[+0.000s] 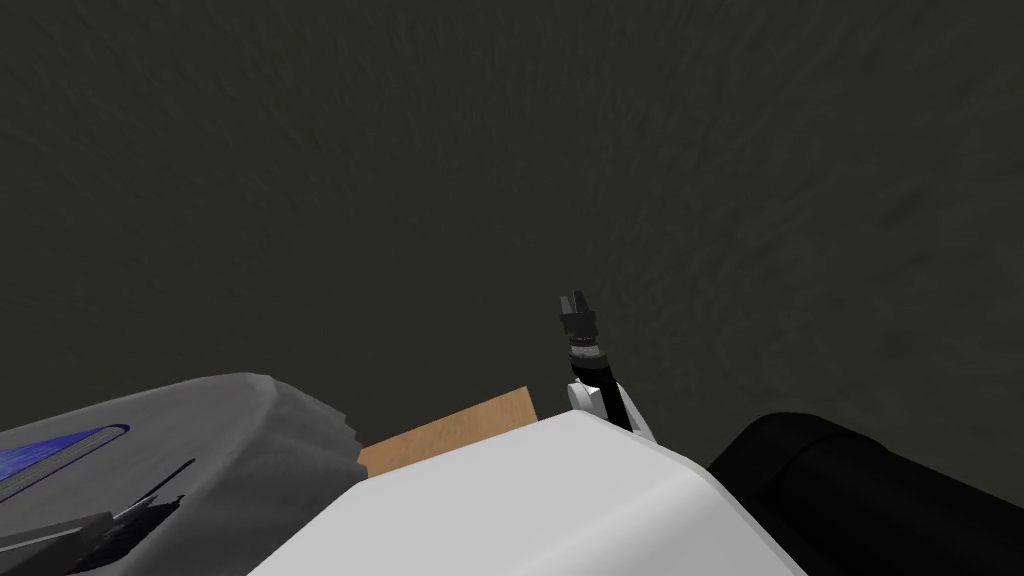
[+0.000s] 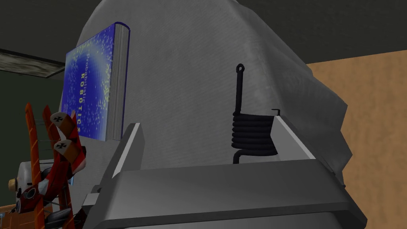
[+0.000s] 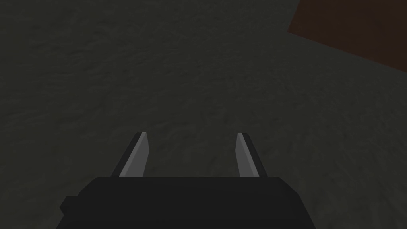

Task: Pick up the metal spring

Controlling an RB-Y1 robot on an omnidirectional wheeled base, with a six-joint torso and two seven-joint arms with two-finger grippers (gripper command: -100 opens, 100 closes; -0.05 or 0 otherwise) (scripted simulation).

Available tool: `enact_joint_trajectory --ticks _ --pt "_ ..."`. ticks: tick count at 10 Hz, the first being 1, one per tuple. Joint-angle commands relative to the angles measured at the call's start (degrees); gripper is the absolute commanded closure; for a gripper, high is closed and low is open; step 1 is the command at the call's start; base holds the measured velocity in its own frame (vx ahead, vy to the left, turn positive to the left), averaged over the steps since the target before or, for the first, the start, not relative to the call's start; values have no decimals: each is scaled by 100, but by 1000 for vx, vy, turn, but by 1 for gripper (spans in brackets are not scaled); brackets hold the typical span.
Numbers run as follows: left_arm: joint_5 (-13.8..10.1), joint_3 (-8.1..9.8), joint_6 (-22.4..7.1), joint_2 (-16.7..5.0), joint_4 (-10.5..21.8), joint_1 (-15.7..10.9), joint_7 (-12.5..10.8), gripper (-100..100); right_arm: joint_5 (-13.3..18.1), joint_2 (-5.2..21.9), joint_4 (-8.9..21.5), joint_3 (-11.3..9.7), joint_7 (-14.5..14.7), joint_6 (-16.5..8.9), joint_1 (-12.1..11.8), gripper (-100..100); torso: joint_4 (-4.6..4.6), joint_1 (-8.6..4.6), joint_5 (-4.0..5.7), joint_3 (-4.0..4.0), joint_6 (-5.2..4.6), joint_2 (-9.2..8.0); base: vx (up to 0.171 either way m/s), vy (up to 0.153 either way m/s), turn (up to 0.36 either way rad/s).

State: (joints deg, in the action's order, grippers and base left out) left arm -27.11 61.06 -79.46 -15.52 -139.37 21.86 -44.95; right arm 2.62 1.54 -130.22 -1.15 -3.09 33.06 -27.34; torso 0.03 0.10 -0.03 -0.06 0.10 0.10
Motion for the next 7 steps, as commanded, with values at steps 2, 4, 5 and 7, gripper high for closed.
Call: enact_joint_trajectory --ticks 2,4,5,7 --pt "-138 224 -406 -35 17 17 -191 -100 0 0 0 0 0 0 0 0 -2 -3 0 4 1 -7 31 12 -39" --pt "-138 224 -623 -35 17 17 -191 -100 0 0 0 0 0 0 0 0 0 -2 0 1 0 -2 32 9 -33" --pt "-240 401 -822 -75 56 23 -345 -100 0 0 0 0 0 0 0 0 -2 -5 1 4 1 -8 38 6 -90" --pt "-332 569 -1186 -115 98 33 -488 -100 0 0 0 0 0 0 0 0 -1 0 0 2 1 -3 51 23 -65"
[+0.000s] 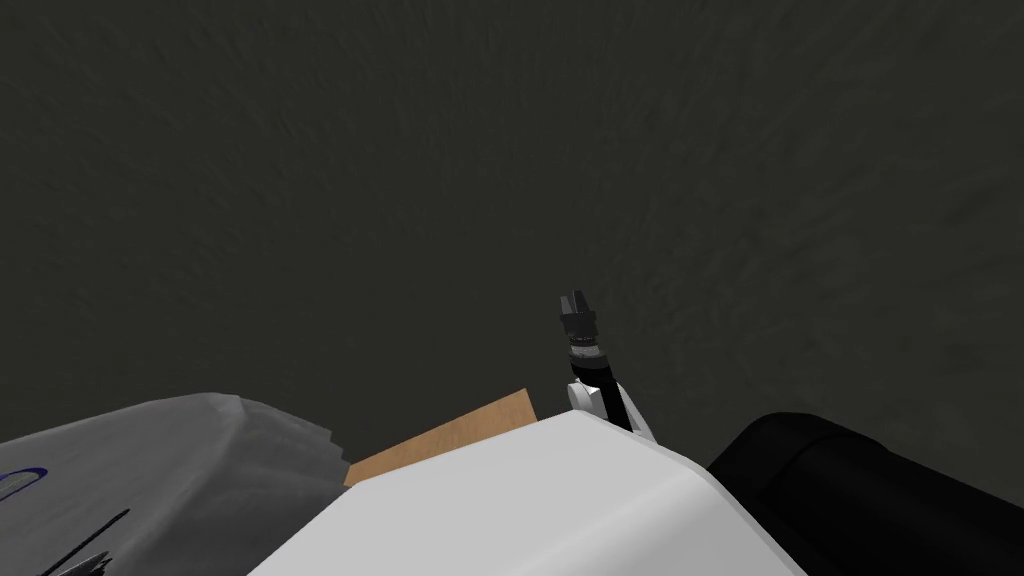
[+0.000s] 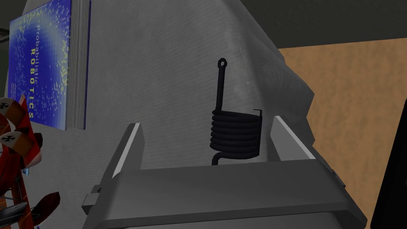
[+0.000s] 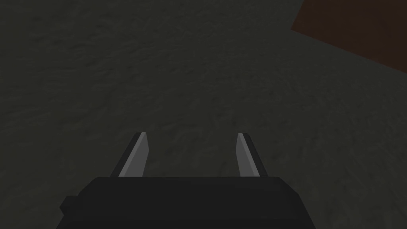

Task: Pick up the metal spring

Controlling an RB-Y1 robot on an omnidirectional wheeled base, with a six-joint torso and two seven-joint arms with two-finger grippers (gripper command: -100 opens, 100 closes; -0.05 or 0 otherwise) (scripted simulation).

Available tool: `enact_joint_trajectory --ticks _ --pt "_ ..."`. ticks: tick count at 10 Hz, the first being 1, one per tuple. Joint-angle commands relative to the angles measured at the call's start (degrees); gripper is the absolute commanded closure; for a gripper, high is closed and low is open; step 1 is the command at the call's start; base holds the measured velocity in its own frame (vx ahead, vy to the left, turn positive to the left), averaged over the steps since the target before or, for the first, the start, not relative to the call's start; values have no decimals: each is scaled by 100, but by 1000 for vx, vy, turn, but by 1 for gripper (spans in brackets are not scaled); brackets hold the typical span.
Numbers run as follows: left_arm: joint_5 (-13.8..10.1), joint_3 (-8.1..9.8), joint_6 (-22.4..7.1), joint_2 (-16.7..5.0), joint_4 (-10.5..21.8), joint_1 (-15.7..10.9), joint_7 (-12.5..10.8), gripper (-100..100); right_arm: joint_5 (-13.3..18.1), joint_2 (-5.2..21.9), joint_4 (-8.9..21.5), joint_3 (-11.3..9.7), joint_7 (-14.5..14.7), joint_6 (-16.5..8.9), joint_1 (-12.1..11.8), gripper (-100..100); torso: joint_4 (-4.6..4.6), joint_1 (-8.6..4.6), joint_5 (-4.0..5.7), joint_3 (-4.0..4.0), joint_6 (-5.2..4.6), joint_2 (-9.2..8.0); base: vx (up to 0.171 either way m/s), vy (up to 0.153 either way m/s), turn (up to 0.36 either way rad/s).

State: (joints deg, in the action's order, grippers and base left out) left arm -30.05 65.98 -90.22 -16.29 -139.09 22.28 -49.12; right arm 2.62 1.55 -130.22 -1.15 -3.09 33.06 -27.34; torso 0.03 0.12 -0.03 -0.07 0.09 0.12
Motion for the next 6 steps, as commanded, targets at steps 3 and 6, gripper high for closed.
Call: enact_joint_trajectory --ticks 3,6 --pt "-121 236 -630 -77 114 4 -203 -100 0 0 0 0 0 0 0 0 0 3 0 0 0 -1 47 27 -50" --pt "-252 526 -1102 -154 202 37 -432 -100 0 0 0 0 0 0 0 0 -1 -2 0 3 1 -6 44 20 -52"
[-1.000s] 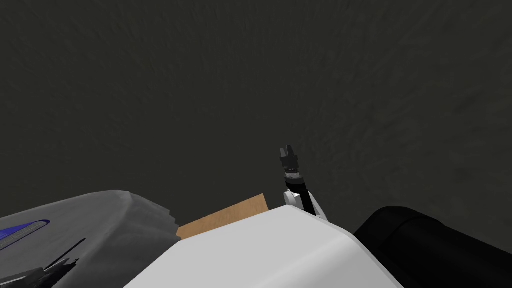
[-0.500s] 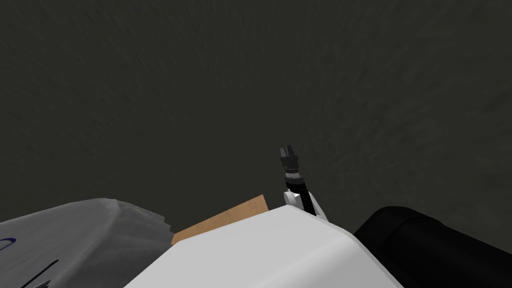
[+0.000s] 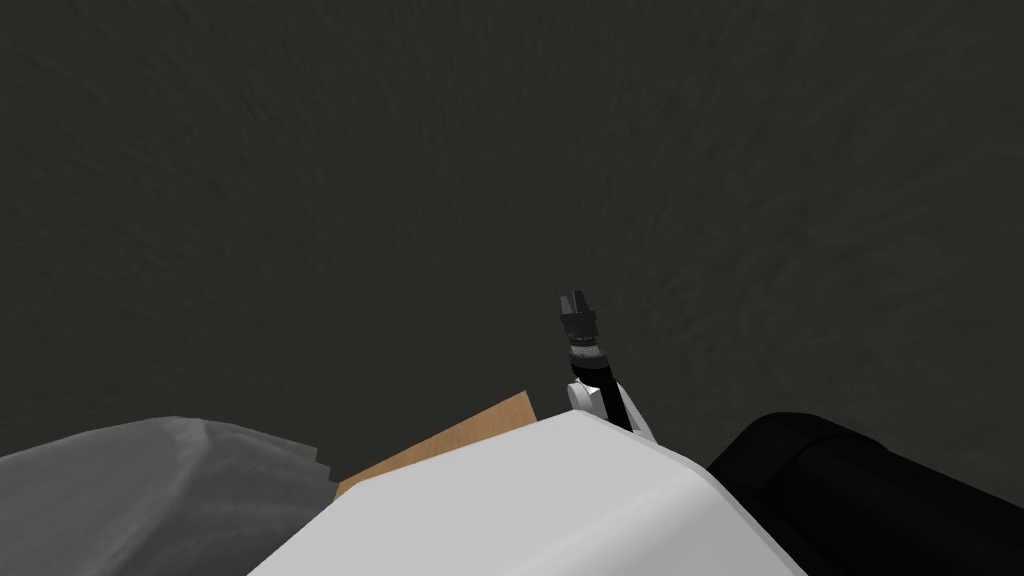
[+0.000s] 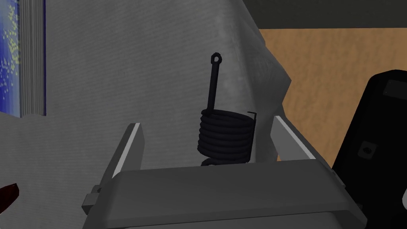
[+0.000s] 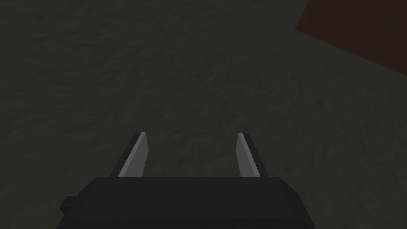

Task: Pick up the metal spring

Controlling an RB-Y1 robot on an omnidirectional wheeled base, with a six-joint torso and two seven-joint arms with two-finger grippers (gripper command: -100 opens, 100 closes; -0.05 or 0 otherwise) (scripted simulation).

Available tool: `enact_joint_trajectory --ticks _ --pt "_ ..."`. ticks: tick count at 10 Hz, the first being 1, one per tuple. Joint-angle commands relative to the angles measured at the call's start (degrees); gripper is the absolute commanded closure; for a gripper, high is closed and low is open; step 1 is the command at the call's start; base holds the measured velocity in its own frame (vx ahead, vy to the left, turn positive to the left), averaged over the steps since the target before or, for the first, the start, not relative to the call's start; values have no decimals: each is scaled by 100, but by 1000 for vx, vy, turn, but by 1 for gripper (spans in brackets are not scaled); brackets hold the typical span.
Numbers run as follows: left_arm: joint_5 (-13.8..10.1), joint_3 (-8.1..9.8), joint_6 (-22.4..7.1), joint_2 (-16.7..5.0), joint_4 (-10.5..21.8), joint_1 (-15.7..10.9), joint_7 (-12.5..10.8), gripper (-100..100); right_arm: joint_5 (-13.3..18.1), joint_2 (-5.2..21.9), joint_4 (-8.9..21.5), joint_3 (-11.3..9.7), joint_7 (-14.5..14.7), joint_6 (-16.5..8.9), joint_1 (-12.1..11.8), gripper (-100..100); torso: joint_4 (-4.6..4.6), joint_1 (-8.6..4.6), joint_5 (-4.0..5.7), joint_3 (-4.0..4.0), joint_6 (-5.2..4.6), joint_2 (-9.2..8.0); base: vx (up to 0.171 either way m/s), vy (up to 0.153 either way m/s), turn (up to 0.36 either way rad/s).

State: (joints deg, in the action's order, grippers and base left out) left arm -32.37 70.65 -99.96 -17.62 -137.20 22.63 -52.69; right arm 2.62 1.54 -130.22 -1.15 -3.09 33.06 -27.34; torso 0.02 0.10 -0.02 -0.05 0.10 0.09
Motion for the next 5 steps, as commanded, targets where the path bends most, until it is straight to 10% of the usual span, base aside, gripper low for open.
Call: enact_joint_trajectory --ticks 1,5 --pt "-19 59 -286 -21 12 2 -74 -100 0 0 0 0 0 0 0 0 0 0 0 0 0 0 35 20 -31" --pt "-103 302 -826 -88 97 42 -251 -100 0 0 0 0 0 0 0 0 -1 0 0 2 0 -4 33 20 -37"
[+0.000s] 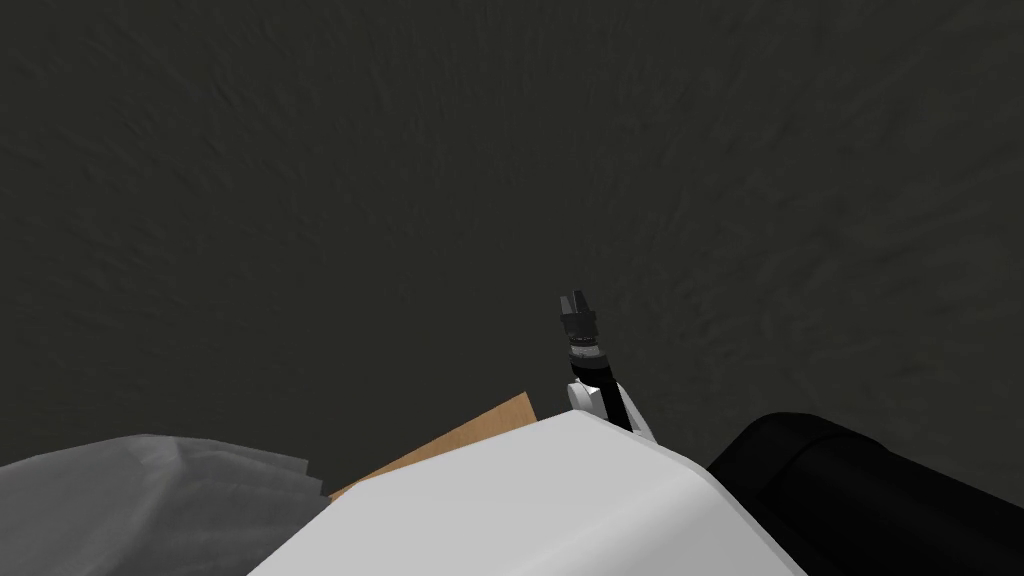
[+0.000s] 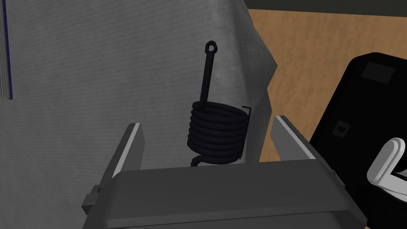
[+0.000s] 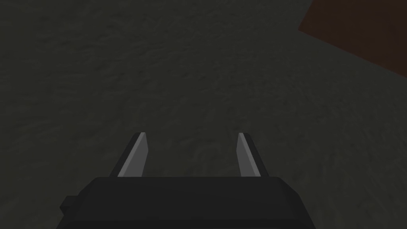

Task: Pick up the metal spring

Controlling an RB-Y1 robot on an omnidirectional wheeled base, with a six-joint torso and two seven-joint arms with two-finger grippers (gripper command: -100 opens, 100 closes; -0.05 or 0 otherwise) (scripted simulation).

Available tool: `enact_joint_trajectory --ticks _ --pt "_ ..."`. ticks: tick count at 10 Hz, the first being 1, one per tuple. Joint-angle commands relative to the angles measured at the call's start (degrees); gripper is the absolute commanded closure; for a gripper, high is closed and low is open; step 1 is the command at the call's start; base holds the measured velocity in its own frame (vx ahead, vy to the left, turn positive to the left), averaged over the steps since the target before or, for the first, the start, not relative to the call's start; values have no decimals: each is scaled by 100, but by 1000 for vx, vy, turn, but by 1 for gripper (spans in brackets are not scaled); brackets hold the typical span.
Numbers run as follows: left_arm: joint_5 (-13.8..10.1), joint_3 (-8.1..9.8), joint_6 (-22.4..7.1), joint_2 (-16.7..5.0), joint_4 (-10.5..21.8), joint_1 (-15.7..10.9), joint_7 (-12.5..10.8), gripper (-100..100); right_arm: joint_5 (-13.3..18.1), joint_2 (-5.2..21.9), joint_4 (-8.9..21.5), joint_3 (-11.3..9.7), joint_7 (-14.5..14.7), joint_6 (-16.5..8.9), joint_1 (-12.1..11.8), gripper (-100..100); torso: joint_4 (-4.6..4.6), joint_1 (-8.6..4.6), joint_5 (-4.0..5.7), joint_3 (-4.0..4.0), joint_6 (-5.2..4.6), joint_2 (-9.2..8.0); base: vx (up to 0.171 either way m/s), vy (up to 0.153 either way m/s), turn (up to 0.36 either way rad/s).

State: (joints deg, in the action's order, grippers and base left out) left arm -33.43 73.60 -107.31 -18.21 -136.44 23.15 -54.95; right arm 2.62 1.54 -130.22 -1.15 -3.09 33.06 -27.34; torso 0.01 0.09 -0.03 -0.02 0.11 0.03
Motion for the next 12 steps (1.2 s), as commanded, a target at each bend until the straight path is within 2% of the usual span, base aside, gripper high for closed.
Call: enact_joint_trajectory --ticks 1,3,4,5,6,7,10,11,12 --pt "-24 105 -286 -54 60 10 -91 -100 0 0 0 0 0 0 0 0 0 0 0 0 0 0 25 17 -32" --pt "-50 233 -655 -80 122 41 -178 -100 0 0 0 0 0 0 0 0 0 3 -1 0 0 -1 33 29 -47" --pt "-57 252 -745 -73 140 48 -195 -100 0 0 0 0 0 0 0 0 0 4 -1 0 0 1 33 15 -22" --pt "-73 258 -661 -68 120 55 -166 -100 0 0 0 0 0 0 0 0 0 0 0 0 0 1 13 3 -3" --pt "-74 261 -691 -73 126 54 -173 0 0 0 0 0 0 0 0 0 -1 -5 1 2 0 -4 0 0 0" --pt "8 178 -515 -58 286 41 -103 -100 0 0 0 0 0 0 0 0 -2 -7 1 5 0 -8 7 -4 16" --pt "171 12 -169 -28 608 16 36 -100 0 0 0 0 0 0 0 0 -1 -10 2 4 0 -6 13 -11 20" --pt "131 52 -256 -39 539 22 2 -100 0 0 0 0 0 0 0 0 -1 -11 2 4 0 -6 5 -6 4" --pt "136 47 -235 -39 550 21 11 100 0 0 0 0 0 0 0 0 -2 -10 3 5 0 -8 0 0 0"
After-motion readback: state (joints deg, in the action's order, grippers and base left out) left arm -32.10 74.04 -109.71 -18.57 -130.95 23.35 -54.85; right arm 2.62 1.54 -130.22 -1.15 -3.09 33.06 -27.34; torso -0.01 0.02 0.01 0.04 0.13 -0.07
